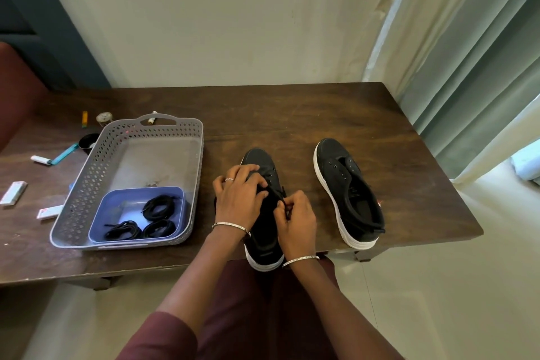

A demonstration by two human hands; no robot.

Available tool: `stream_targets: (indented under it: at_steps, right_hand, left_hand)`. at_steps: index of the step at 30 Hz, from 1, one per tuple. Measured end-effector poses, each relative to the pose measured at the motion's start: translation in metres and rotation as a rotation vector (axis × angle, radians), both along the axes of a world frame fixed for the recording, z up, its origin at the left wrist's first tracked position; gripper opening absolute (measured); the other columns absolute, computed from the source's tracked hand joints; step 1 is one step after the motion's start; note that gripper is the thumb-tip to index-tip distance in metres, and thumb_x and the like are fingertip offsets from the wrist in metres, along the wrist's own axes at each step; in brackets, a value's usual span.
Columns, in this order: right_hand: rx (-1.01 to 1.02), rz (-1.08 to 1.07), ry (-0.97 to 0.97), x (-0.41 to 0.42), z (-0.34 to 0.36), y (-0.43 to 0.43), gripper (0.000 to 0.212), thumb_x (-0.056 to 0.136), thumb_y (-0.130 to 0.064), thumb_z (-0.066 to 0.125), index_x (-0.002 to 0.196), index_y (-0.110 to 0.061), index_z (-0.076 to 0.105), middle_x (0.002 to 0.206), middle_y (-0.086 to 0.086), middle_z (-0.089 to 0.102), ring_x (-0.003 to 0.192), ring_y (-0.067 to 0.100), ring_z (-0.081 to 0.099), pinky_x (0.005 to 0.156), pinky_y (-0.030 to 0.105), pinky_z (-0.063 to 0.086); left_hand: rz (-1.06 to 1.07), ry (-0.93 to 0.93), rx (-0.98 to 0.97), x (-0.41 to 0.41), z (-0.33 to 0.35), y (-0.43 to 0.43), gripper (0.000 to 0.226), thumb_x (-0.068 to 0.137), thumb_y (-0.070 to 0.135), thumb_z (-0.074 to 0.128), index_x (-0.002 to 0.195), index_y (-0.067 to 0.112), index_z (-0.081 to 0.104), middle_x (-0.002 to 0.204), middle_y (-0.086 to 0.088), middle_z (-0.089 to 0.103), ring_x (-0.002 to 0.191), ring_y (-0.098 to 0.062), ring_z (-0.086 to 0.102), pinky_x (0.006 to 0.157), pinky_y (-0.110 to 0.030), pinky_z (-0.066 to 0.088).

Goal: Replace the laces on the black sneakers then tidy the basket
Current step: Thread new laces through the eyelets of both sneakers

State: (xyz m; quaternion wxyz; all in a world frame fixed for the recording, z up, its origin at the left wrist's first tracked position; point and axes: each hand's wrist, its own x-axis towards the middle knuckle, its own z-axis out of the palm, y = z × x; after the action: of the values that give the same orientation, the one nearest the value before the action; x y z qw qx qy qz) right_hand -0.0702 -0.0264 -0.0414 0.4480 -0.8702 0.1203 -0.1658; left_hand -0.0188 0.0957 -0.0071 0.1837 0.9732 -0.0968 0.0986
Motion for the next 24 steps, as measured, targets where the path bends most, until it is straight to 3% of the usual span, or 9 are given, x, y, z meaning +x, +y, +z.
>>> stream_targets:
  at_steps: [6, 8, 10, 12, 14, 16, 19, 21, 24]
  right_hand:
    - [0.000, 0.001, 0.012, 0.001, 0.000, -0.001, 0.014, 0.092, -0.013, 0.060, 0.085, -0.013, 0.049, 0.081, -0.001, 0.052, 0.070, 0.014, 0.049, 0.061, 0.022, 0.034]
    - [0.007, 0.003, 0.007, 0.001, 0.000, -0.001, 0.016, 0.092, -0.013, 0.061, 0.084, -0.015, 0.047, 0.081, -0.002, 0.052, 0.071, 0.014, 0.049, 0.061, 0.022, 0.032]
    - [0.010, 0.000, -0.007, 0.001, -0.001, -0.001, 0.018, 0.092, -0.012, 0.061, 0.083, -0.016, 0.046, 0.080, -0.002, 0.051, 0.071, 0.014, 0.049, 0.061, 0.022, 0.032]
    - [0.005, -0.003, -0.014, 0.001, -0.002, -0.001, 0.018, 0.092, -0.012, 0.061, 0.082, -0.015, 0.046, 0.079, -0.002, 0.051, 0.069, 0.014, 0.048, 0.060, 0.020, 0.033]
    - [0.004, -0.003, -0.017, 0.001, -0.002, 0.000, 0.018, 0.092, -0.011, 0.061, 0.082, -0.014, 0.047, 0.079, -0.002, 0.051, 0.068, 0.012, 0.047, 0.058, 0.016, 0.032]
    - [0.004, 0.001, -0.021, 0.001, -0.003, -0.001, 0.018, 0.092, -0.011, 0.061, 0.082, -0.015, 0.047, 0.078, -0.002, 0.050, 0.068, 0.011, 0.046, 0.058, 0.014, 0.032]
    - [0.004, 0.004, -0.023, 0.000, -0.003, -0.001, 0.020, 0.093, -0.012, 0.061, 0.082, -0.017, 0.045, 0.078, -0.004, 0.049, 0.068, 0.006, 0.045, 0.058, 0.013, 0.033]
    - [-0.002, 0.001, -0.023, 0.000, -0.003, -0.001, 0.020, 0.093, -0.012, 0.061, 0.082, -0.018, 0.045, 0.079, -0.005, 0.049, 0.067, 0.006, 0.045, 0.058, 0.013, 0.033]
    - [-0.001, -0.007, -0.014, 0.001, -0.003, 0.000, 0.020, 0.092, -0.012, 0.061, 0.082, -0.018, 0.044, 0.079, -0.004, 0.049, 0.068, 0.010, 0.045, 0.057, 0.015, 0.032]
  left_hand:
    - [-0.067, -0.149, 0.127, 0.004, -0.004, -0.001, 0.014, 0.068, 0.028, 0.085, 0.077, 0.028, 0.074, 0.119, 0.008, 0.065, 0.120, -0.019, 0.049, 0.096, -0.045, 0.029]
    - [-0.027, -0.168, 0.013, 0.005, -0.007, 0.000, 0.009, 0.072, 0.031, 0.083, 0.077, 0.032, 0.075, 0.118, 0.015, 0.065, 0.120, -0.014, 0.047, 0.096, -0.043, 0.026]
    - [0.083, -0.028, -0.284, 0.006, -0.009, 0.002, 0.006, 0.075, 0.036, 0.079, 0.080, 0.036, 0.077, 0.115, 0.021, 0.066, 0.117, -0.009, 0.050, 0.098, -0.041, 0.032]
    - [0.243, 0.211, -0.886, 0.003, -0.004, 0.005, 0.011, 0.075, 0.032, 0.079, 0.086, 0.030, 0.080, 0.104, 0.013, 0.074, 0.106, -0.011, 0.063, 0.097, -0.037, 0.046]
    - [0.464, 0.445, -1.459, 0.001, 0.004, 0.008, 0.015, 0.080, 0.019, 0.077, 0.094, 0.014, 0.079, 0.089, 0.002, 0.075, 0.093, -0.015, 0.068, 0.084, -0.030, 0.052]
    - [0.609, 0.615, -1.609, -0.002, 0.006, 0.009, 0.016, 0.087, 0.017, 0.071, 0.100, 0.009, 0.075, 0.082, 0.004, 0.072, 0.084, -0.011, 0.065, 0.068, -0.023, 0.049]
    - [0.670, 0.474, -1.491, -0.006, -0.002, 0.010, 0.005, 0.087, 0.013, 0.072, 0.085, 0.017, 0.074, 0.073, 0.004, 0.072, 0.075, -0.014, 0.069, 0.062, -0.022, 0.055]
    - [0.542, 0.225, -1.114, -0.006, -0.009, 0.012, 0.010, 0.084, 0.019, 0.074, 0.088, 0.028, 0.071, 0.088, 0.004, 0.072, 0.089, -0.018, 0.069, 0.082, -0.034, 0.057]
    - [0.241, -0.002, -0.569, -0.008, -0.008, 0.008, 0.016, 0.078, 0.030, 0.069, 0.093, 0.036, 0.069, 0.109, 0.011, 0.062, 0.105, -0.018, 0.058, 0.091, -0.044, 0.050]
